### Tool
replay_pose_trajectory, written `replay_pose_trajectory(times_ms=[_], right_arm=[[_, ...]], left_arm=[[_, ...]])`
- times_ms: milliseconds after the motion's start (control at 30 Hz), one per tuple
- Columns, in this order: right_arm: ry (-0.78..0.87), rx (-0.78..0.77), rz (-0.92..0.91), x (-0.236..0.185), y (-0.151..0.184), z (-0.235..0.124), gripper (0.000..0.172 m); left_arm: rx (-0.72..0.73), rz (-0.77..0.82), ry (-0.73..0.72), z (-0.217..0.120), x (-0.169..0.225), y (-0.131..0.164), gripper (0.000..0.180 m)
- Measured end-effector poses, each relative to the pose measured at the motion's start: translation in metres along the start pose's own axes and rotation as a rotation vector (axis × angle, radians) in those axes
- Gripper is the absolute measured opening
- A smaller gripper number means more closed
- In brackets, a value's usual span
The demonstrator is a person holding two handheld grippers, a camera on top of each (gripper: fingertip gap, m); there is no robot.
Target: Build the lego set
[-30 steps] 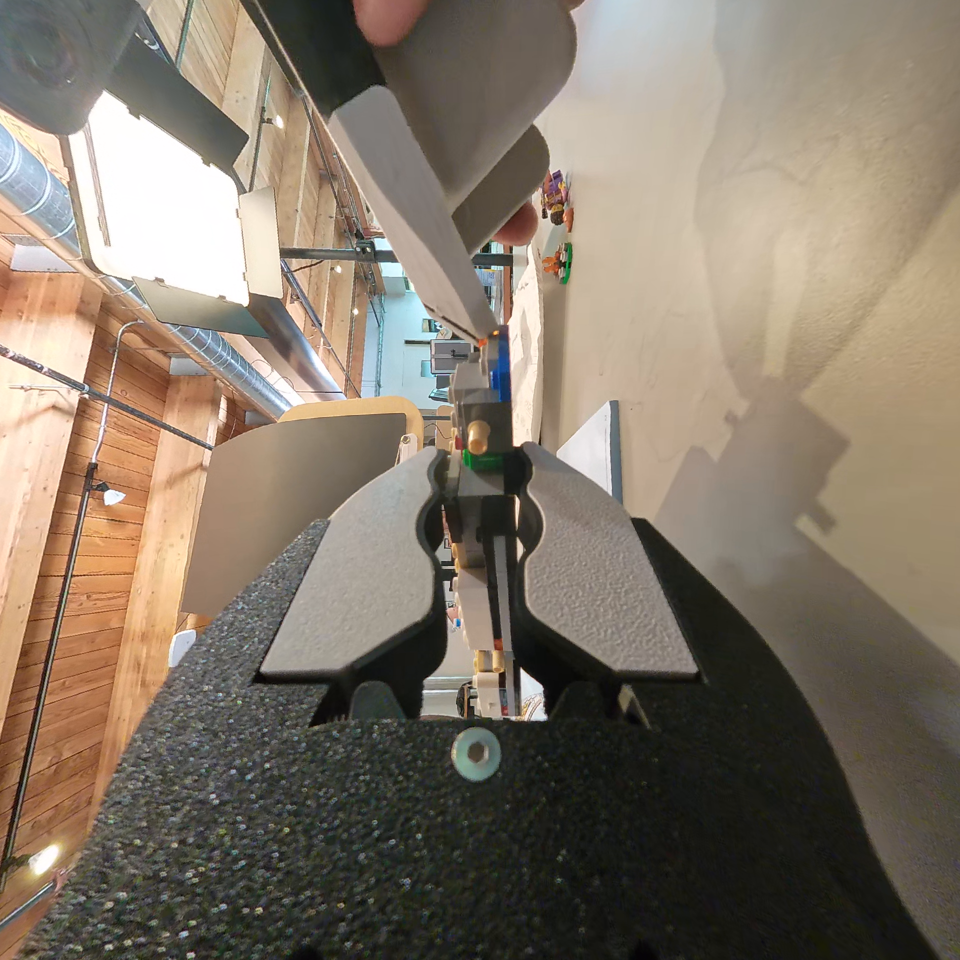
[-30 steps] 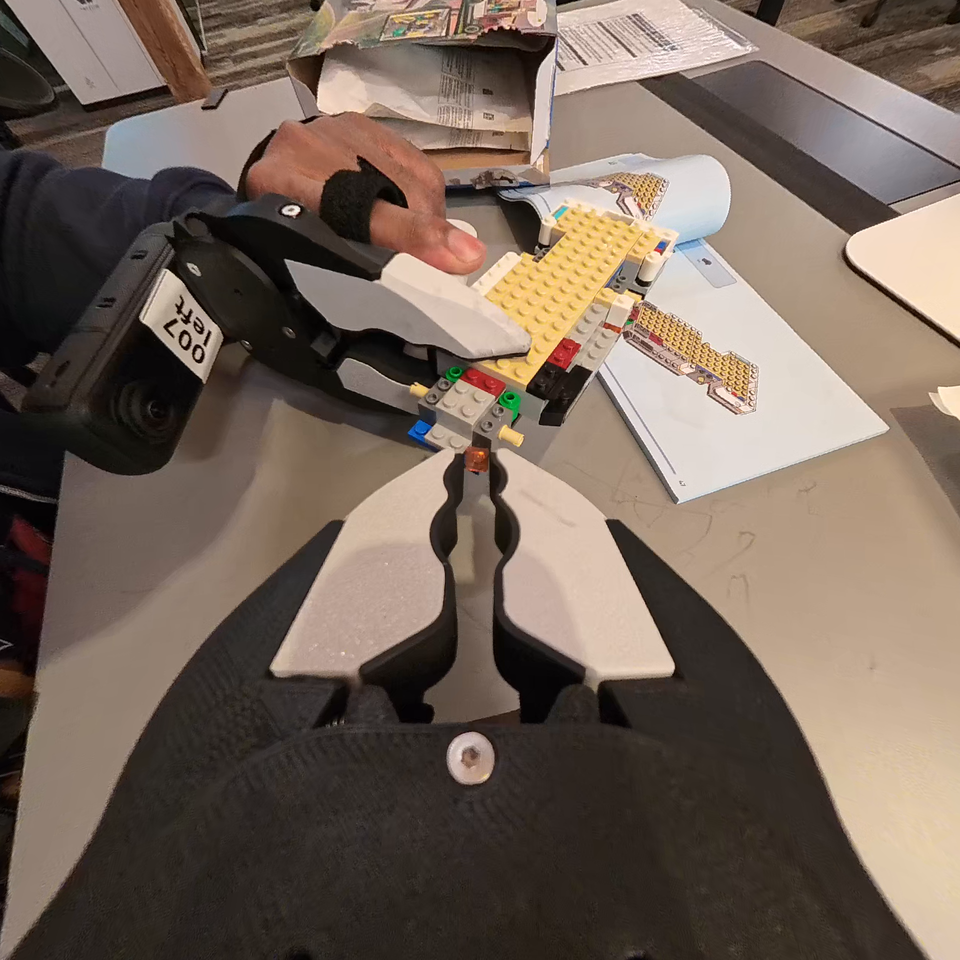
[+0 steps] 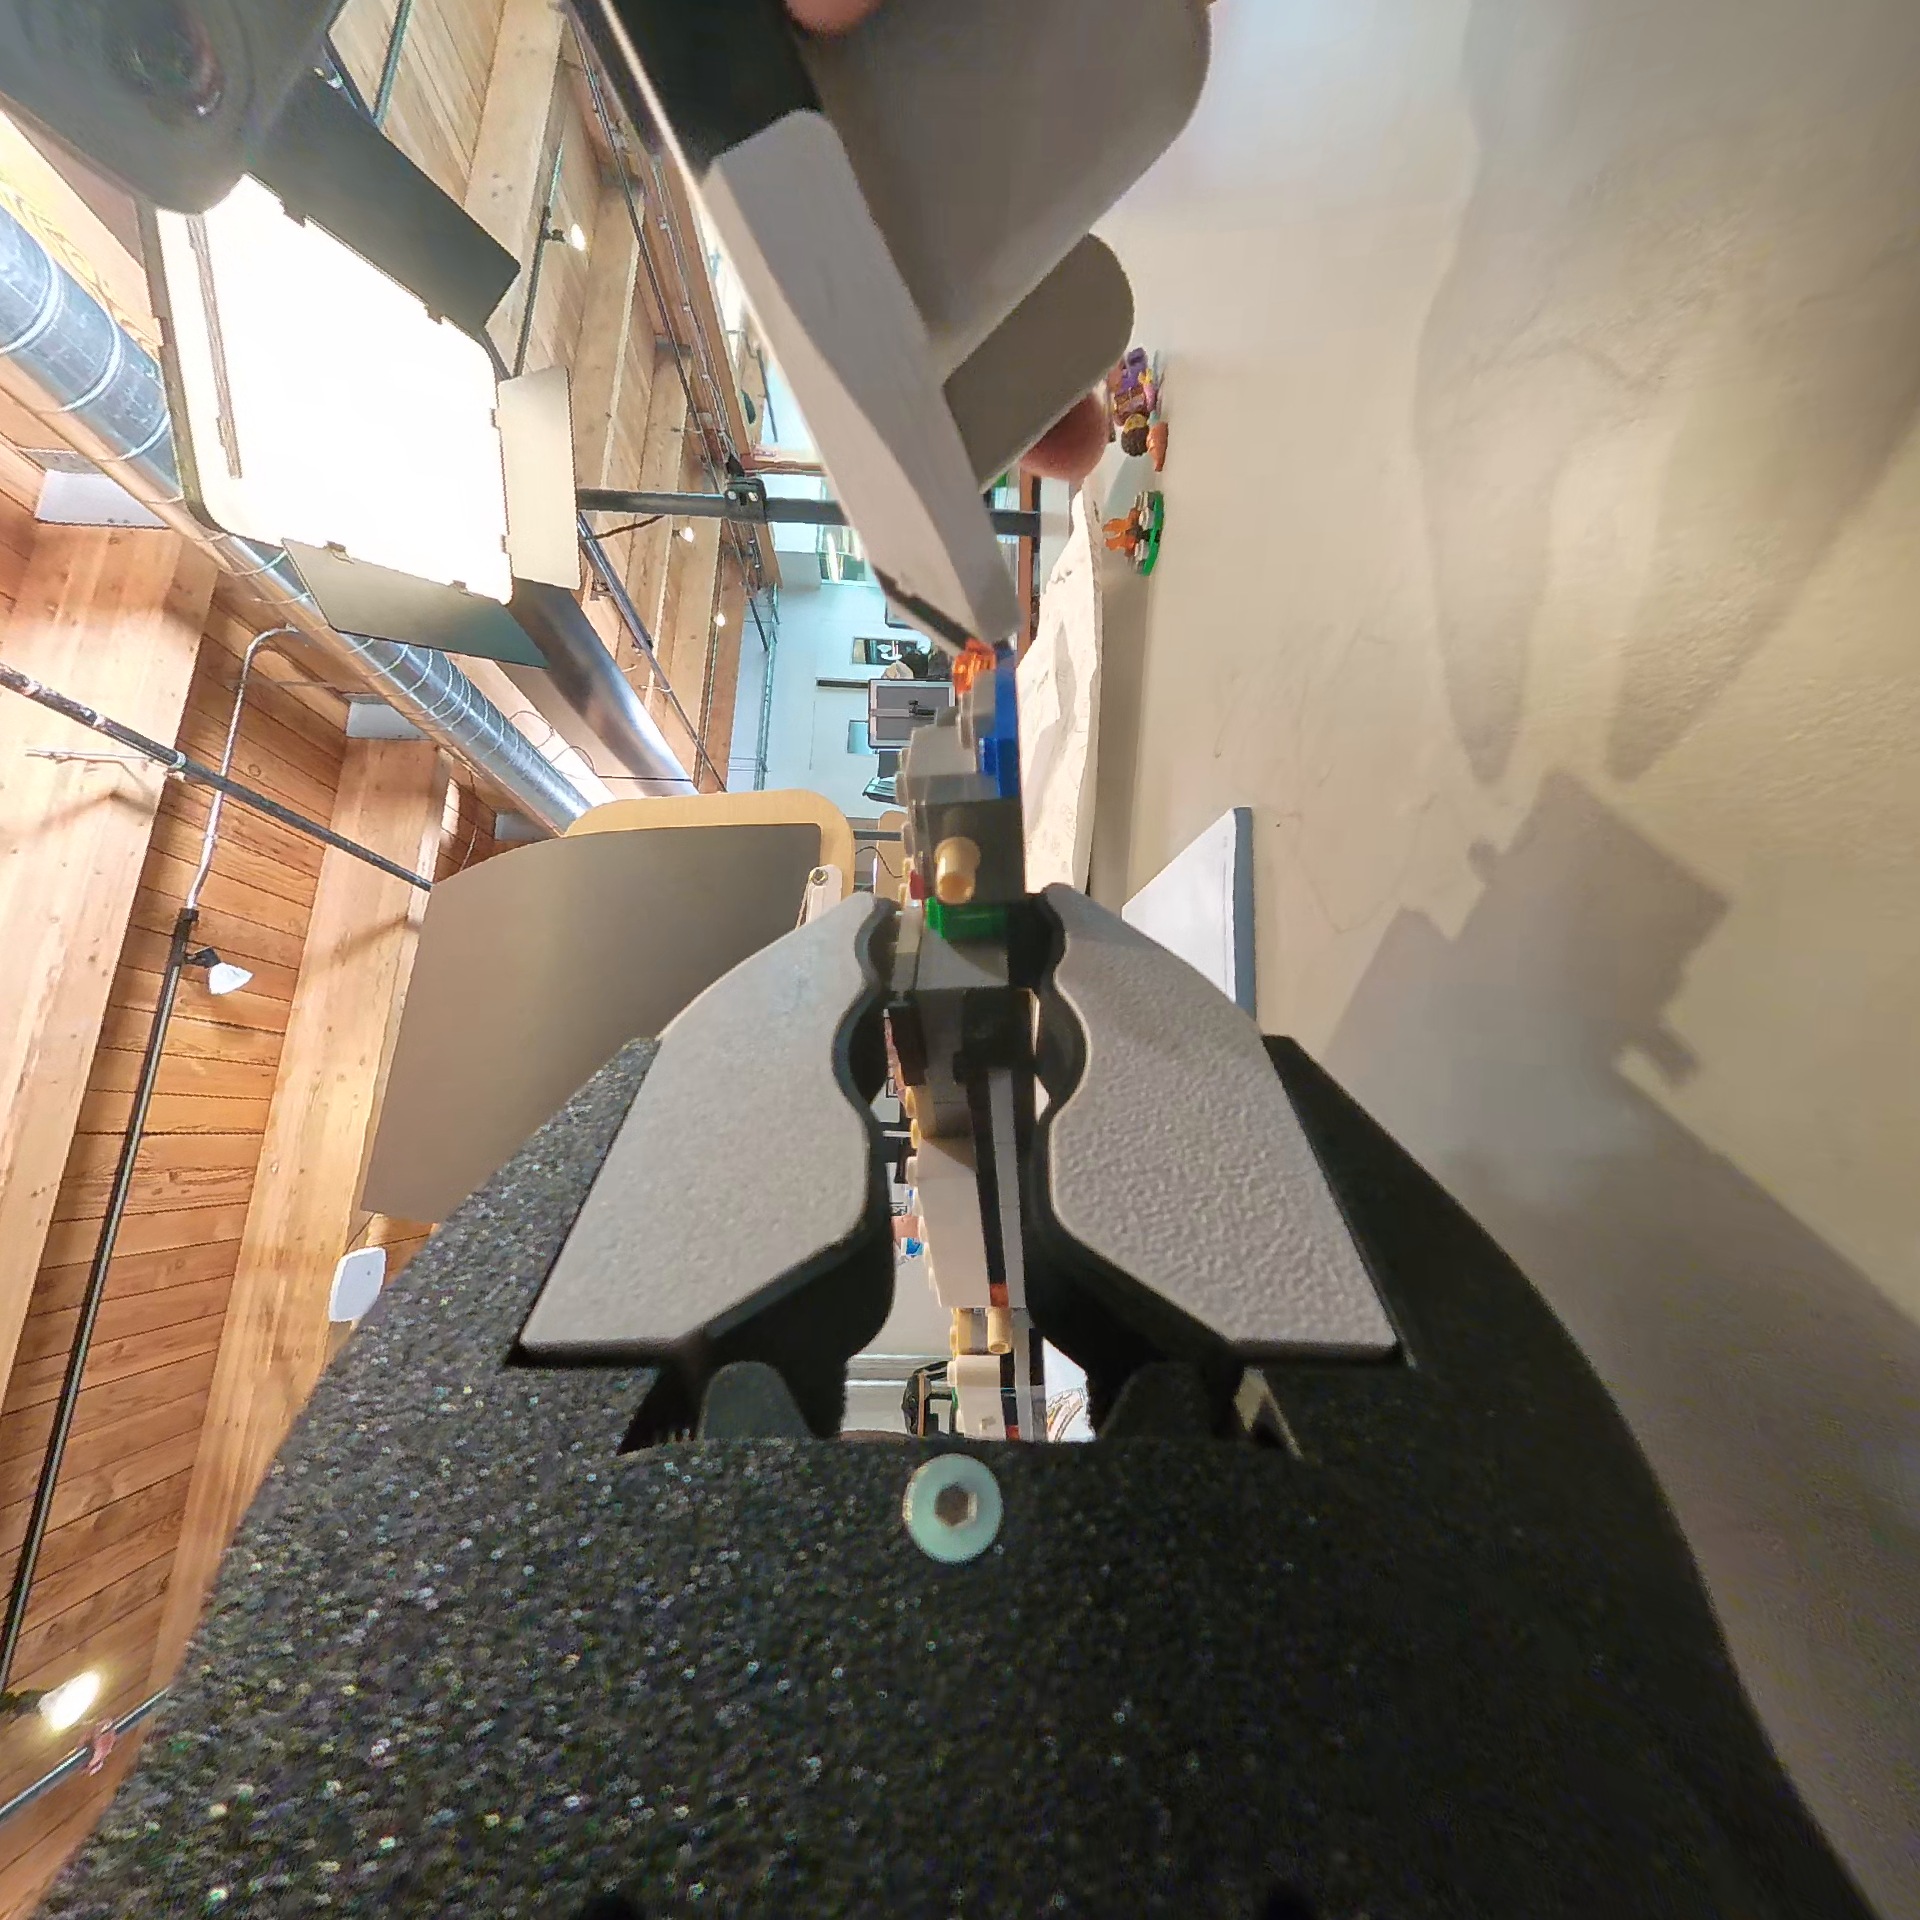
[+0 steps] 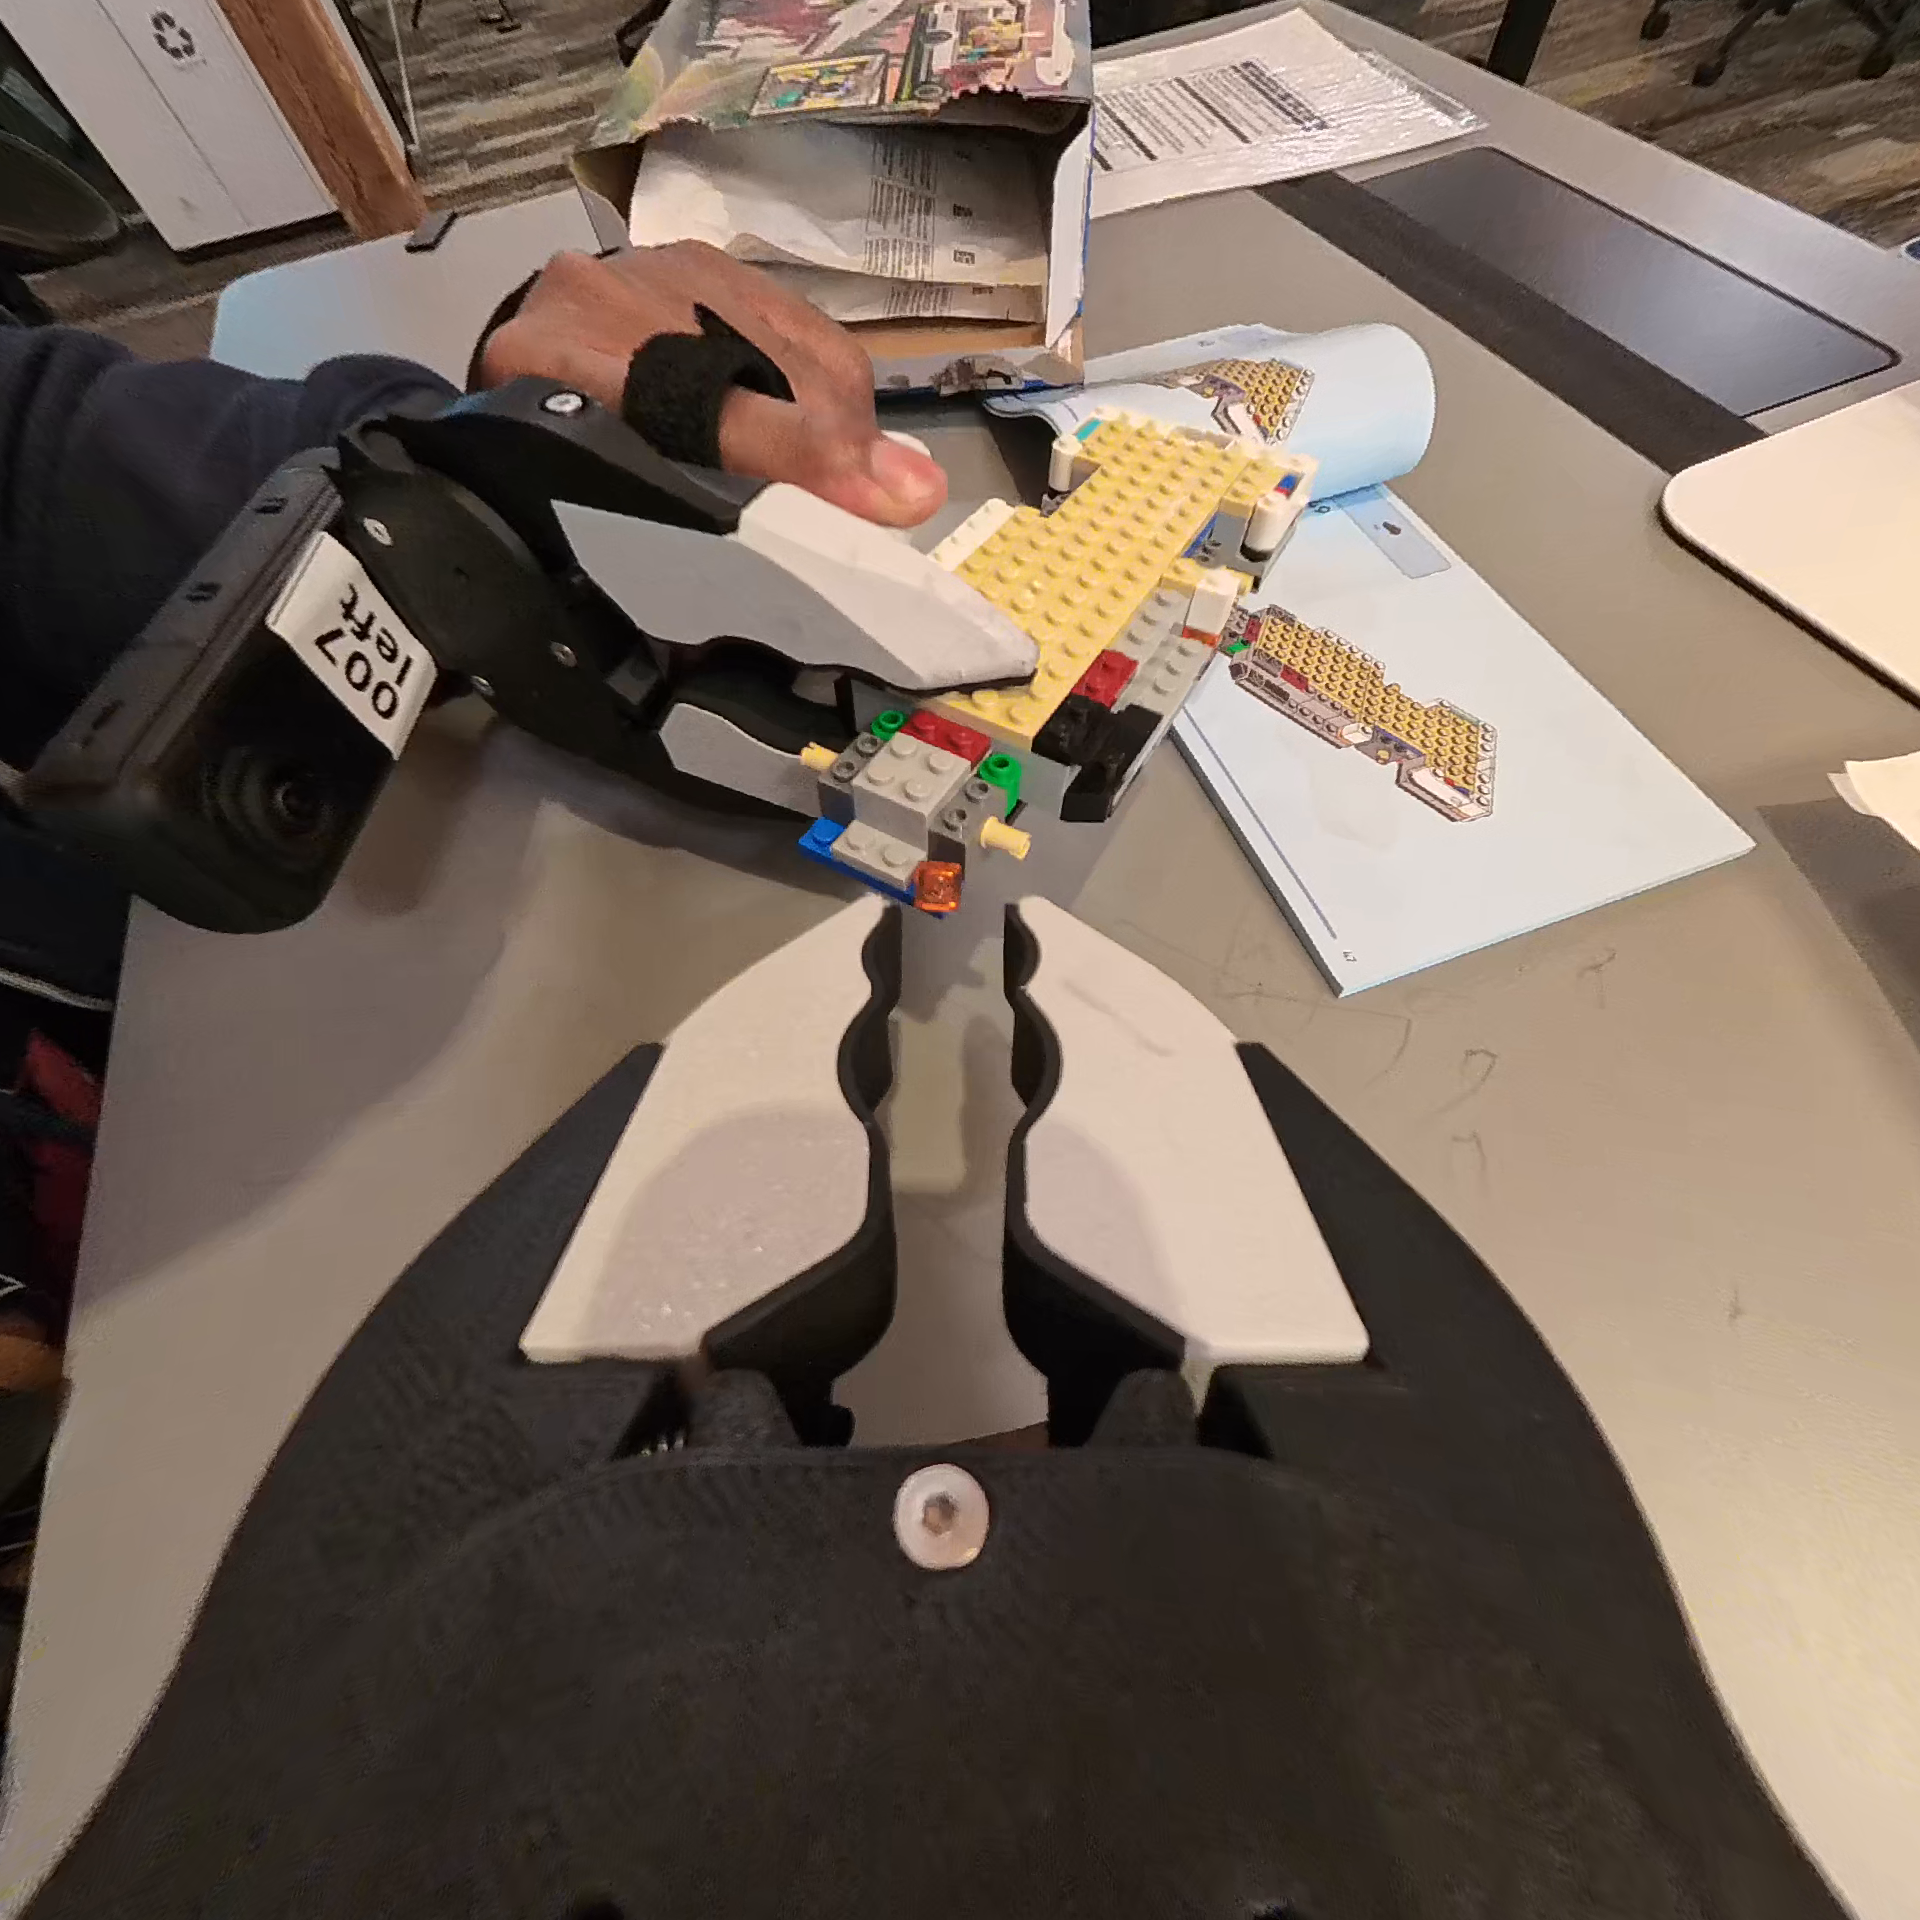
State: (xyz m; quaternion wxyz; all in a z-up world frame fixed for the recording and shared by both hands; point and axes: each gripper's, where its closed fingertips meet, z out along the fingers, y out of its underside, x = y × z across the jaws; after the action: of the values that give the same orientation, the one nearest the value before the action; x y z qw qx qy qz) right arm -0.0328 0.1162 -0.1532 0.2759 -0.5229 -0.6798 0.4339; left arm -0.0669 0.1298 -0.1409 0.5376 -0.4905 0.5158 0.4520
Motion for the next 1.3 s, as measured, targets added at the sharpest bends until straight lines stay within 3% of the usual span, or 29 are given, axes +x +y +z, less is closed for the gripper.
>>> replay_pose_trajectory(times_ms=[867,1300], right_arm=[[-0.111,0.083,-0.029,-0.01,-0.002,-0.001,0.007],[-0.046,0.073,-0.131,-0.01,0.0,0.002,0.014]], left_arm=[[0.018,0.015,-0.012,-0.005,0.001,-0.004,0.024],[0.016,0.01,-0.009,-0.007,0.001,-0.003,0.024]])
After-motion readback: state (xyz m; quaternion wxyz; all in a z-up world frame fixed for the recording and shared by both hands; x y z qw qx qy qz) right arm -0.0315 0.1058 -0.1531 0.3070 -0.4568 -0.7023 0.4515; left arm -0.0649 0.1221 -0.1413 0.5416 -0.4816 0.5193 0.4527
